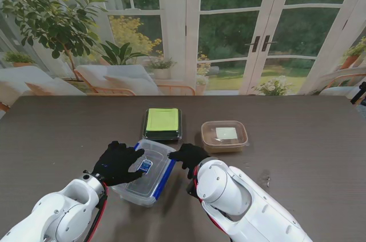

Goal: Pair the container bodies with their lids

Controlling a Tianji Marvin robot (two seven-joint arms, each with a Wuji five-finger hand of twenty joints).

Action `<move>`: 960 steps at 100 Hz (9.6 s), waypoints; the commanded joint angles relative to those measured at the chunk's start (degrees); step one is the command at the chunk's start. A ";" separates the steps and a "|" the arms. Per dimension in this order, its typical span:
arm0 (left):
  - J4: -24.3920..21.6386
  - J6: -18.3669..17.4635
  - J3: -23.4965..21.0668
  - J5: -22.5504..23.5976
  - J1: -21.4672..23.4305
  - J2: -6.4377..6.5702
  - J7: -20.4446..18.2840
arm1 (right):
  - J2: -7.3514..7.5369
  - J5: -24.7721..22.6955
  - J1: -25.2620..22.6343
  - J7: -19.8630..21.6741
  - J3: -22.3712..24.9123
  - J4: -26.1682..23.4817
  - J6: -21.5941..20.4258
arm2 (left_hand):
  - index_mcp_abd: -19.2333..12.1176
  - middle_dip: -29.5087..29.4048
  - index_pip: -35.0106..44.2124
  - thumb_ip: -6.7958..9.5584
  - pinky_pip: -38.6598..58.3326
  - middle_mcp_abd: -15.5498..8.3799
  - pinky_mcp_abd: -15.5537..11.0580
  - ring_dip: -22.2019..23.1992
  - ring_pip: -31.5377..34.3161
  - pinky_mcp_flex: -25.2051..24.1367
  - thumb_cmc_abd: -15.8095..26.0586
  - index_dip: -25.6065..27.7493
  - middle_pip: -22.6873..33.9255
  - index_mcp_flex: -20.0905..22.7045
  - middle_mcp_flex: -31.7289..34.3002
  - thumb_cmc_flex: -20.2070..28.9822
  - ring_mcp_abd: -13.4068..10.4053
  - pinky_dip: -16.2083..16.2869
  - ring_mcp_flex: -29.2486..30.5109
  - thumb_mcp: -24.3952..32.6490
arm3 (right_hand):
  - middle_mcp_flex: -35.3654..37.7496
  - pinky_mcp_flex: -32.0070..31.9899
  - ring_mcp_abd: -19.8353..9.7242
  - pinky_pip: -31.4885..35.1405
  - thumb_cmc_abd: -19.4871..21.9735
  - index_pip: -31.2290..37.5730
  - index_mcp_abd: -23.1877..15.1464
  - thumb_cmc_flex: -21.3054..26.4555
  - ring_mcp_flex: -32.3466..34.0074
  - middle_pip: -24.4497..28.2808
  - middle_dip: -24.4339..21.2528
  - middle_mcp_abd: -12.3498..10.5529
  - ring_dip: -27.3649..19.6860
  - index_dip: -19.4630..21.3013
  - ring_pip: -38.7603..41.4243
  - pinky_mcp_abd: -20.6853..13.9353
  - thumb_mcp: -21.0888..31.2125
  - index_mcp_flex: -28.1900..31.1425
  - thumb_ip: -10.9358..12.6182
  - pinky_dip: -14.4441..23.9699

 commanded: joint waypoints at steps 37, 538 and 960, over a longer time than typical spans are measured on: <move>1.09 6.28 -3.84 -5.05 3.77 -1.05 -0.50 | 1.43 -1.39 -0.93 3.12 -1.27 0.27 -2.18 | 3.57 0.69 -0.86 -1.78 0.01 2.61 2.02 0.59 1.09 0.40 0.89 -0.51 0.03 -1.45 1.05 1.86 2.26 1.67 0.81 -2.48 | 4.09 -3.95 -0.30 3.05 -1.50 -1.56 -2.20 -1.29 4.33 -1.43 0.44 -1.42 0.57 -0.81 0.24 1.48 0.25 4.09 -1.35 0.84; 11.74 15.16 -11.44 -55.65 -0.40 -9.09 13.84 | 1.83 2.37 -2.25 4.66 1.80 -0.89 -0.55 | 7.26 54.22 54.94 -4.80 63.31 4.32 10.33 33.86 56.28 6.45 -5.20 19.30 36.77 5.21 20.07 31.69 9.00 19.99 23.55 -6.06 | 5.54 -2.65 -0.28 4.24 -0.57 -6.96 1.04 -1.15 6.50 -4.16 -0.29 -1.04 1.54 -3.29 0.67 2.05 0.17 2.10 -1.21 0.78; 41.55 12.53 -3.93 -52.09 -31.91 -5.52 -5.00 | -40.68 30.06 38.83 -10.47 -35.75 69.32 -17.55 | 5.13 54.41 46.92 -4.05 60.85 5.57 8.68 31.71 52.59 2.33 -4.28 15.84 33.11 5.47 18.54 34.30 11.27 19.48 20.34 -8.17 | 9.17 0.73 -1.73 6.76 0.82 -12.41 -0.60 -1.52 11.59 -3.96 -0.04 -3.88 3.65 -8.26 5.13 1.91 0.81 -17.30 -0.85 1.69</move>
